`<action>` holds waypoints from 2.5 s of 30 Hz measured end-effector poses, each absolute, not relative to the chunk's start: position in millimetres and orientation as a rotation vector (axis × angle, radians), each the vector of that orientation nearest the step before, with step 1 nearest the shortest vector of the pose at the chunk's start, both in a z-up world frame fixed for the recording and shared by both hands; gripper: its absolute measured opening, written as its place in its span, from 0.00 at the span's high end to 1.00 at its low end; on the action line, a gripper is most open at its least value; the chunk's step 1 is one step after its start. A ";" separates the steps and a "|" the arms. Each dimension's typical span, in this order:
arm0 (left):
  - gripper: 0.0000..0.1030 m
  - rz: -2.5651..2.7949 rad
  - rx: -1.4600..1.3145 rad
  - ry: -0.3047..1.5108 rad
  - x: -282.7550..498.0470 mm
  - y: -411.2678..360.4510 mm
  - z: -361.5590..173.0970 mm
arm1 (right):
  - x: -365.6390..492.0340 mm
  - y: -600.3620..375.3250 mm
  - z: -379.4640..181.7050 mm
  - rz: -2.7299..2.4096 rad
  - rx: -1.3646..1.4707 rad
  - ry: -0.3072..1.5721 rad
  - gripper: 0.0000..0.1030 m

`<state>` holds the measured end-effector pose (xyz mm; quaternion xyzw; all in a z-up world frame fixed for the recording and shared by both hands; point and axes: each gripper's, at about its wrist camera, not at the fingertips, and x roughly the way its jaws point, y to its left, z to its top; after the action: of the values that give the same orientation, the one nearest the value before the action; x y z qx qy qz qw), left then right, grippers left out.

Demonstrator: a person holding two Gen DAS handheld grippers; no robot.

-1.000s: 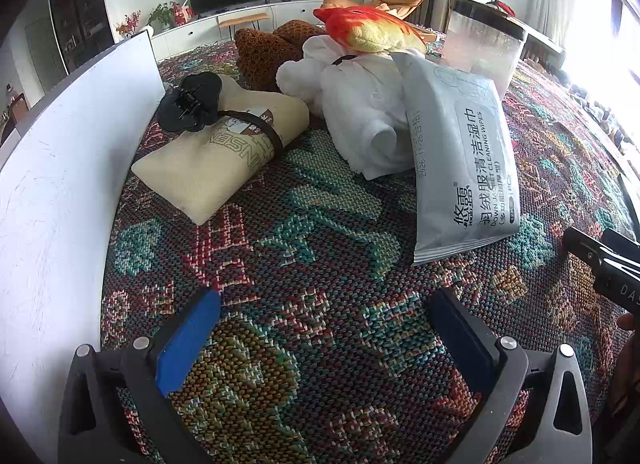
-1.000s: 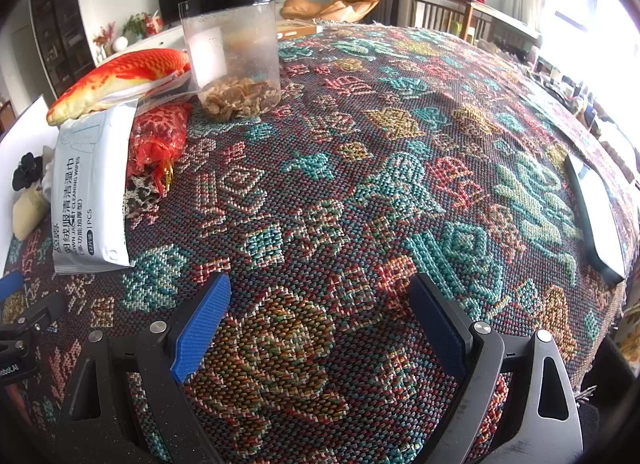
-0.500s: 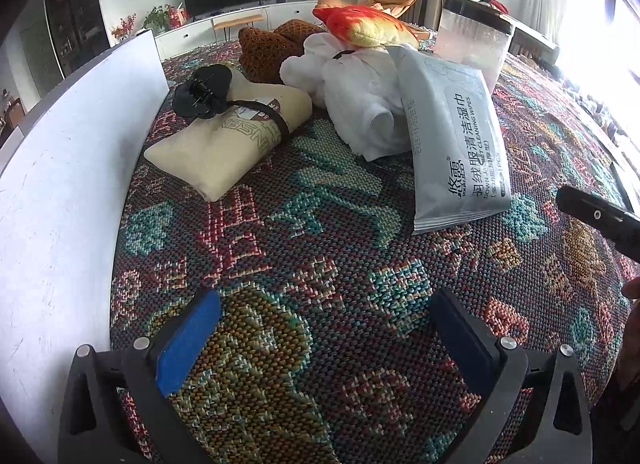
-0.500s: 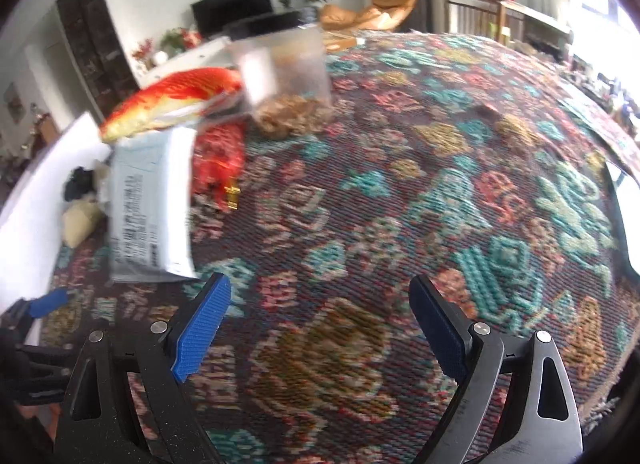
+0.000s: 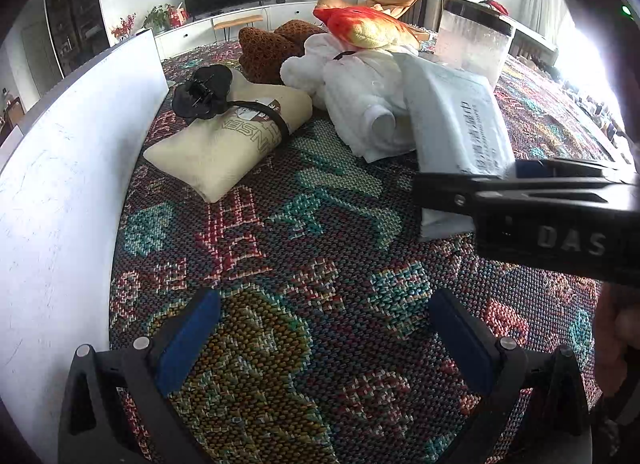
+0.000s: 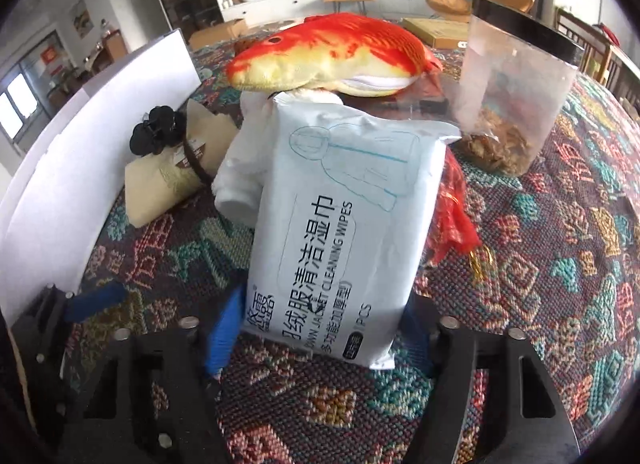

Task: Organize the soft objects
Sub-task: 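Grasp the white wipes packet with the right gripper and lift it, then lower the left gripper onto the cream strap-tied bundle while the right gripper holds the wipes packet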

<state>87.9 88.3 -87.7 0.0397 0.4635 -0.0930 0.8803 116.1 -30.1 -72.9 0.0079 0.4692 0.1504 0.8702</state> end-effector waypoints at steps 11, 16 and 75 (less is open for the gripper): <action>0.00 -0.192 0.084 0.966 88.9 87.7 -88.0 | 69.1 -147.4 -76.0 0.164 0.038 1.054 0.34; 0.00 -0.192 0.083 0.965 88.7 87.8 -88.2 | 98.9 -147.3 -74.9 0.101 -0.071 0.917 0.21; 0.00 -0.033 0.110 0.957 167.7 99.3 -53.1 | 107.1 -157.9 -87.9 0.039 -0.012 0.894 0.12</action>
<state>167.7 99.3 -53.1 0.0529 0.4603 -0.0158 0.8860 107.1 -157.9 -87.9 -0.0057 0.4322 0.0189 0.9016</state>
